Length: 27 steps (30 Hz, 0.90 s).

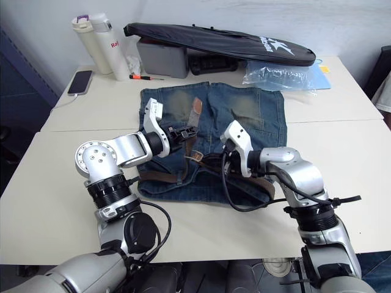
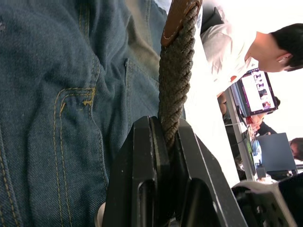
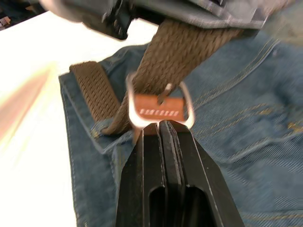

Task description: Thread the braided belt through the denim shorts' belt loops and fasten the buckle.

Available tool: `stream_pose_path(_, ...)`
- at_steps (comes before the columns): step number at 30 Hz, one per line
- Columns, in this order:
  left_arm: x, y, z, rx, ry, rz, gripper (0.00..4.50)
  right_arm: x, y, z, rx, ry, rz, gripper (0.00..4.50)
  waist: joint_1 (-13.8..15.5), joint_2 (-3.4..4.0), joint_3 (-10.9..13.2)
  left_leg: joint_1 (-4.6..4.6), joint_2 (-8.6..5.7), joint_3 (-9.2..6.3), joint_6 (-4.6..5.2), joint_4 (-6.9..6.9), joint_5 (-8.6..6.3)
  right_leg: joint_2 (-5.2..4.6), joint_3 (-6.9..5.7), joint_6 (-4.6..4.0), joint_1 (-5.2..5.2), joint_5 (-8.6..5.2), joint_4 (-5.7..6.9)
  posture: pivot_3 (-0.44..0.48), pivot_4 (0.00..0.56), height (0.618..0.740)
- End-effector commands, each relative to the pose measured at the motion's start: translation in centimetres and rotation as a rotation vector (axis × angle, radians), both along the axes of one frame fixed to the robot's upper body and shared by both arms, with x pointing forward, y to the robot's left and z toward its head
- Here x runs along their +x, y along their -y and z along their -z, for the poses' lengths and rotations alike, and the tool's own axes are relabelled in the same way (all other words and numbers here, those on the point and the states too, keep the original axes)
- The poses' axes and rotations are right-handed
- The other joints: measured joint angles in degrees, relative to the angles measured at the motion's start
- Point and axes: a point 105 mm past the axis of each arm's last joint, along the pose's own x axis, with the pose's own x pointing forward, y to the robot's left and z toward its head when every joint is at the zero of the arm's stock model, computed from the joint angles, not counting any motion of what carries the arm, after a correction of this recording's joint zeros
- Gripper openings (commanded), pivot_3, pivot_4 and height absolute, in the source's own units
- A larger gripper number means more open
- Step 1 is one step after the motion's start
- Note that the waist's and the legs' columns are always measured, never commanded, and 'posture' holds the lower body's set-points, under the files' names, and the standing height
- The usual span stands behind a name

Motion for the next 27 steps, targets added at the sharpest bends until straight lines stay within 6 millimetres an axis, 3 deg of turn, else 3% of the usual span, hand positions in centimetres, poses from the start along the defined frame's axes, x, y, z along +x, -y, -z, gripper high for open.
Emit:
stream_pose_path(1, -2.0, 4.6, 0.3, -0.127, -0.029, 0.130, 0.00, 0.0, 0.4, -2.1, 0.037, 0.047, -0.020, 0.03, 0.0, 0.00, 0.0, 0.00, 0.00, 0.00, 0.00, 0.00, 0.00, 0.00, 0.00, 0.00, 0.00, 0.00, 0.00, 0.000, 0.150, 0.740)
stream_pose_path(7, -2.2, 5.7, 0.6, -0.142, -0.052, 0.167, 0.00, 0.1, -0.5, -1.8, 0.112, -0.022, -0.035, 0.03, 0.1, 0.00, 0.0, 0.00, 0.00, 0.00, -0.01, 0.00, -0.01, 0.00, 0.00, 0.00, 0.01, 0.00, -0.02, 0.000, 0.150, 0.740)
stream_pose_path(16, -2.8, 7.0, 0.8, -0.172, -0.076, 0.239, 0.00, -0.4, -1.9, 3.4, 0.031, -0.190, -0.078, 0.03, -0.3, 0.01, 0.0, 0.00, 0.01, 0.01, -0.01, 0.00, -0.01, 0.02, 0.00, 0.00, 0.00, 0.00, 0.00, 0.000, 0.150, 0.740)
stream_pose_path(24, -3.6, 6.7, 0.8, -0.152, -0.045, 0.299, 0.00, -1.2, -2.3, 6.6, -0.085, -0.247, -0.112, 0.03, -0.6, 0.01, 0.0, 0.00, 0.01, 0.01, -0.02, 0.00, -0.01, 0.01, 0.02, 0.00, 0.00, 0.00, -0.01, 0.000, 0.150, 0.740)
stream_pose_path(27, -3.7, 5.2, -0.1, -0.184, 0.009, 0.292, 0.00, -1.6, -2.1, 7.9, -0.133, -0.276, -0.118, 0.03, -0.6, 0.01, 0.0, 0.00, 0.01, 0.01, -0.02, 0.00, -0.01, 0.01, 0.02, 0.00, 0.00, 0.00, 0.00, 0.000, 0.150, 0.740)
